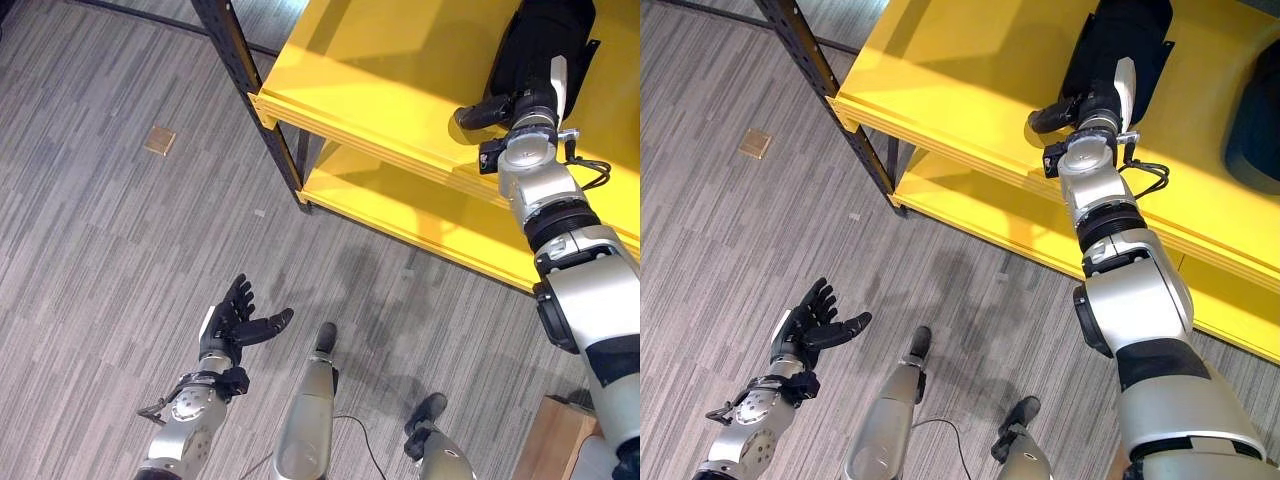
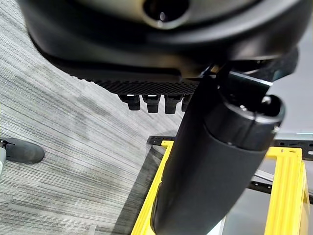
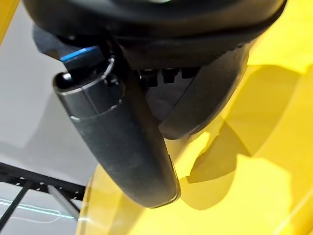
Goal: Move parts from the plastic box to the shelf.
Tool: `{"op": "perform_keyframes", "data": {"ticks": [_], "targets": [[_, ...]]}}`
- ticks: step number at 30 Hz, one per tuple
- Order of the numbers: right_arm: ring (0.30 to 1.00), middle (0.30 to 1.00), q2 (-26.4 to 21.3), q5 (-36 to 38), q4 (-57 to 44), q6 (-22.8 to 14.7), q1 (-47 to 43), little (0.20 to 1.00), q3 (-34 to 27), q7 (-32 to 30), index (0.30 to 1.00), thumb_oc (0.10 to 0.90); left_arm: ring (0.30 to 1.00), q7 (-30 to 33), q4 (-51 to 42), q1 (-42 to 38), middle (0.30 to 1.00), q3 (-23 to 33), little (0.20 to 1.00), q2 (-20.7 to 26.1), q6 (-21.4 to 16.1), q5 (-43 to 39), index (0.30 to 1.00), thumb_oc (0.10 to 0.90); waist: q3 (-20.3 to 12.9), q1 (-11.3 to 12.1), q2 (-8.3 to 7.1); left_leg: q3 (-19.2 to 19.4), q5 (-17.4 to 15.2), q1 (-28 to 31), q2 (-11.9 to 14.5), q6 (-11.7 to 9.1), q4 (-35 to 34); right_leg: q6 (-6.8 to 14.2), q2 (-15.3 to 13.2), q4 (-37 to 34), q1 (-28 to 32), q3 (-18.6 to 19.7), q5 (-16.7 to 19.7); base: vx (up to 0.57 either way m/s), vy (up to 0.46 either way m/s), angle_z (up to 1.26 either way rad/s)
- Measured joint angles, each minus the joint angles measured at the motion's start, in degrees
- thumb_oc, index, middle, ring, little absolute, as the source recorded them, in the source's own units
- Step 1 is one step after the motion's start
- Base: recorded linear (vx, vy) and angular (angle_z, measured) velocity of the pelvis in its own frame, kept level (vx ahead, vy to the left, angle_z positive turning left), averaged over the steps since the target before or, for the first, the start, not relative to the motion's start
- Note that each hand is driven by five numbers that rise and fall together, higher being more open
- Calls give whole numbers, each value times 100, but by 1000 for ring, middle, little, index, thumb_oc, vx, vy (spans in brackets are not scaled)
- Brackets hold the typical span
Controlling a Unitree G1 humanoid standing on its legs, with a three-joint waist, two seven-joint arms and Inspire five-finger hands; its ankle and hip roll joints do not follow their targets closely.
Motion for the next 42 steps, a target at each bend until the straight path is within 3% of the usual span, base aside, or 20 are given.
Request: {"op": "perform_keyframes", "data": {"ticks": [13, 27, 42], "targets": [[1000, 1000, 7, 110, 13, -37, -79, 1000, 45, 23, 1000, 900, 1000, 3, 0, -4, 1000, -1, 1000, 44, 0, -1, 1000, 900, -19, 105, -36, -13, 20, -85, -42, 28, 31, 24, 6, -148, 0, -20, 115, 0, 2, 1], [1000, 1000, -10, 96, 19, -3, -12, 1000, -73, 76, 1000, 900, 1000, 2, -3, -21, 1000, -3, 1000, 203, 0, 0, 1000, 900, -20, -173, -42, 121, 57, -74, 22, 82, 108, -15, 3, -74, -111, 176, 195, -27, -3, -5], [1000, 1000, -18, 99, 232, 1, -8, 1000, -242, 77, 1000, 900, 1000, -33, -3, -14, 1000, -2, 1000, 209, 1, 0, 1000, 900, -20, -204, -42, 242, 80, -58, 25, 116, 121, -28, -13, -176, -139, 307, 320, -9, -4, -4]]}}
